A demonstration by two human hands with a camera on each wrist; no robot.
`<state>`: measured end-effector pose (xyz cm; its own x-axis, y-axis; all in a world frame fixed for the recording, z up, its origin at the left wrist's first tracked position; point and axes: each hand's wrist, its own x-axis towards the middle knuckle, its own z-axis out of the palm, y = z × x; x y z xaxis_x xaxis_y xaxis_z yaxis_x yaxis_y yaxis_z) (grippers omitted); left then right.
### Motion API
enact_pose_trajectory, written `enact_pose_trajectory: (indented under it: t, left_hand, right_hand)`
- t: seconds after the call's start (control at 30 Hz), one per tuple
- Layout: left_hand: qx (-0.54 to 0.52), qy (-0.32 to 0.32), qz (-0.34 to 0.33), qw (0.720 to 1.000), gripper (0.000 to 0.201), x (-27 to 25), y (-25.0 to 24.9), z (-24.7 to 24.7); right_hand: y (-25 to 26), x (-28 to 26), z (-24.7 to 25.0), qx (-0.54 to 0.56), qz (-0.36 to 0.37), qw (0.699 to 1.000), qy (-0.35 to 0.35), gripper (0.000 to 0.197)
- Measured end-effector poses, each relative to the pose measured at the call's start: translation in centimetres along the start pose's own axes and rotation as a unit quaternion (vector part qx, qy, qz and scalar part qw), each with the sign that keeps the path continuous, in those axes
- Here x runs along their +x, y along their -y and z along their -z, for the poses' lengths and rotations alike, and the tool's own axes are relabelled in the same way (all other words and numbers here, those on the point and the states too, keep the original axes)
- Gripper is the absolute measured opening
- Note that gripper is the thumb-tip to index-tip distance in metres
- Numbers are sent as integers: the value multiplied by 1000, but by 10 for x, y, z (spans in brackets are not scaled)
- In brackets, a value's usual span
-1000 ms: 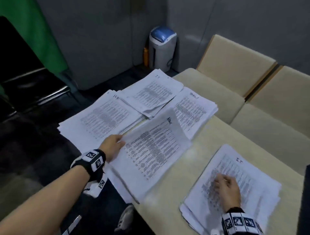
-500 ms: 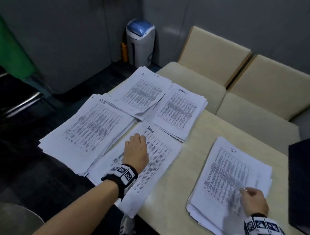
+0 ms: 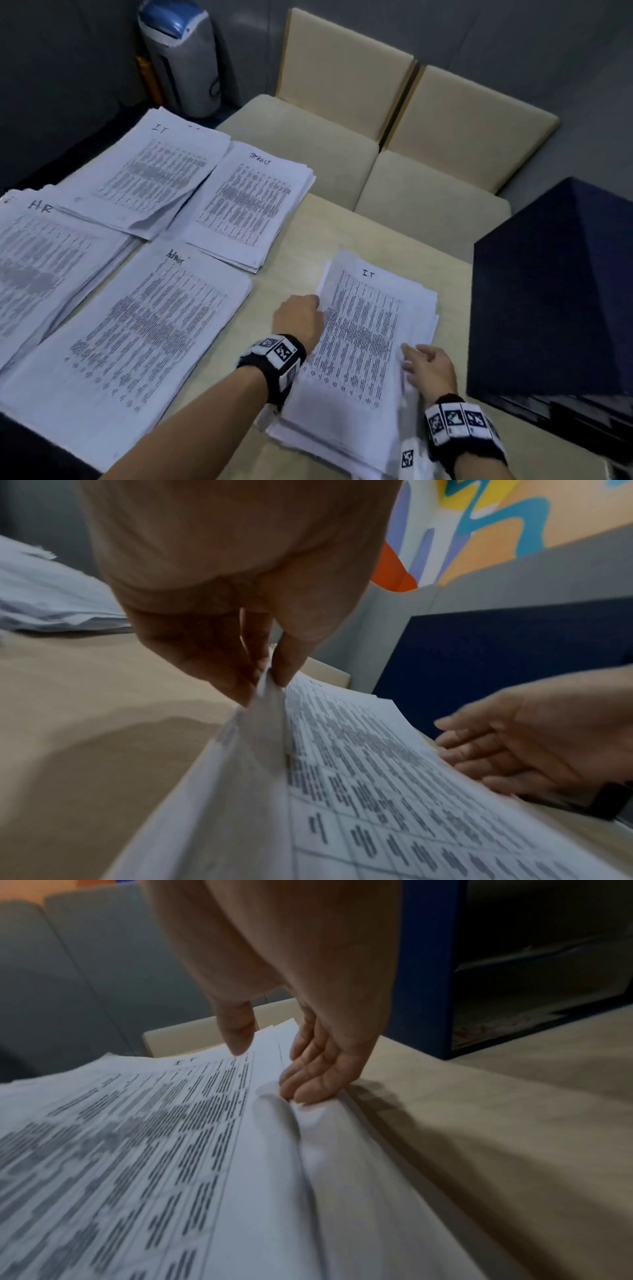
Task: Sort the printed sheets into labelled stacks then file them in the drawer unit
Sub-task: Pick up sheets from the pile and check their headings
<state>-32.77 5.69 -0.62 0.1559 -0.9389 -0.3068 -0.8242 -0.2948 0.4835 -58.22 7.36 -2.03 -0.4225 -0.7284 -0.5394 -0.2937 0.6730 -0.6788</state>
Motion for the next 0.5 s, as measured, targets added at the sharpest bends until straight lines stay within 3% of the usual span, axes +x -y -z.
enact_pose_trajectory:
  t: [0.1, 0.17, 0.23, 0.37, 0.5]
  left_hand:
    - [-52, 18, -38, 998, 16, 2, -9, -8]
    - [-97, 32, -52, 993, 18, 2, -9, -11]
    - [-103, 7, -47, 994, 16, 0, -6, -15]
    - [-81, -66, 12, 994, 10, 7, 4, -20]
    - [-22, 1, 20, 1000, 30, 14, 0, -22]
  right_hand:
    - [10, 12, 3, -23, 7, 999, 41, 44]
    - [16, 15, 6, 0, 20, 997, 69, 30]
    - [18, 12, 13, 37, 16, 996, 81, 17]
    - [9, 3, 26, 146, -20, 988, 52, 14]
    - [-6, -4, 28, 207, -102, 972, 47, 17]
